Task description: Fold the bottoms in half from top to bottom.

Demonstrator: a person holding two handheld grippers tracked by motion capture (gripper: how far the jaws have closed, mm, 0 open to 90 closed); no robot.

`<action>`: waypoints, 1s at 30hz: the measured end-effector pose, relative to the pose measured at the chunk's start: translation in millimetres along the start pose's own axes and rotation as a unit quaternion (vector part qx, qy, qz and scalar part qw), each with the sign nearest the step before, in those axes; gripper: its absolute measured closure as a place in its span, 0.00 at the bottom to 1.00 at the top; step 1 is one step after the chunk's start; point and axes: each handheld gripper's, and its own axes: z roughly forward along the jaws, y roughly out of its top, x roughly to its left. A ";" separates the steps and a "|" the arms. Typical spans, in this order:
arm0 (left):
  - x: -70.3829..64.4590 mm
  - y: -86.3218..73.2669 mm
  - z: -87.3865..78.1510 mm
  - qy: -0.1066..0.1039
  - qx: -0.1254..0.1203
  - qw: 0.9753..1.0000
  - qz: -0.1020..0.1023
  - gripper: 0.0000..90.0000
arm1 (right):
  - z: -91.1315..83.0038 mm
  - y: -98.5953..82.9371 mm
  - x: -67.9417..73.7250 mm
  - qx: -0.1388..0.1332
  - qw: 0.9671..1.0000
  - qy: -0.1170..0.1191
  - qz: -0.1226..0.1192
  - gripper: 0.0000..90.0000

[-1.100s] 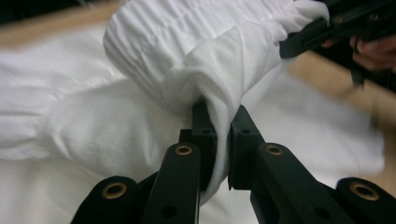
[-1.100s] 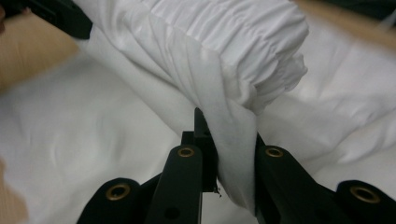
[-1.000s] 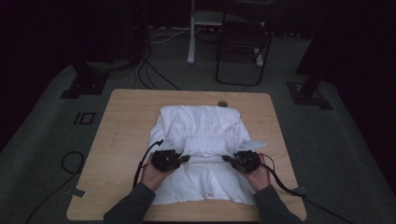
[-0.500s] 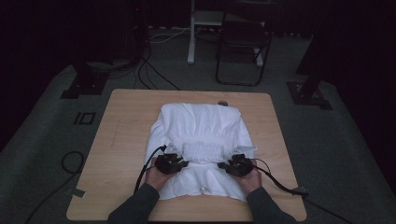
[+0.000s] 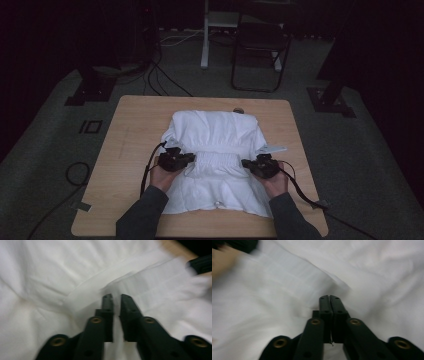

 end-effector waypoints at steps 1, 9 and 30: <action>0.9 -1.0 6.7 0.003 0.013 1.000 -0.001 0.97 | 10.9 -0.6 -3.6 0.020 1.000 -0.013 0.007 1.00; -10.6 -13.7 18.0 -0.002 0.025 1.000 0.018 0.92 | 28.1 -4.8 -4.1 0.017 0.999 0.027 0.008 0.95; -45.1 -31.8 5.0 -0.068 0.030 0.993 0.089 0.75 | -15.8 -17.5 28.3 -0.045 0.993 0.096 -0.055 0.82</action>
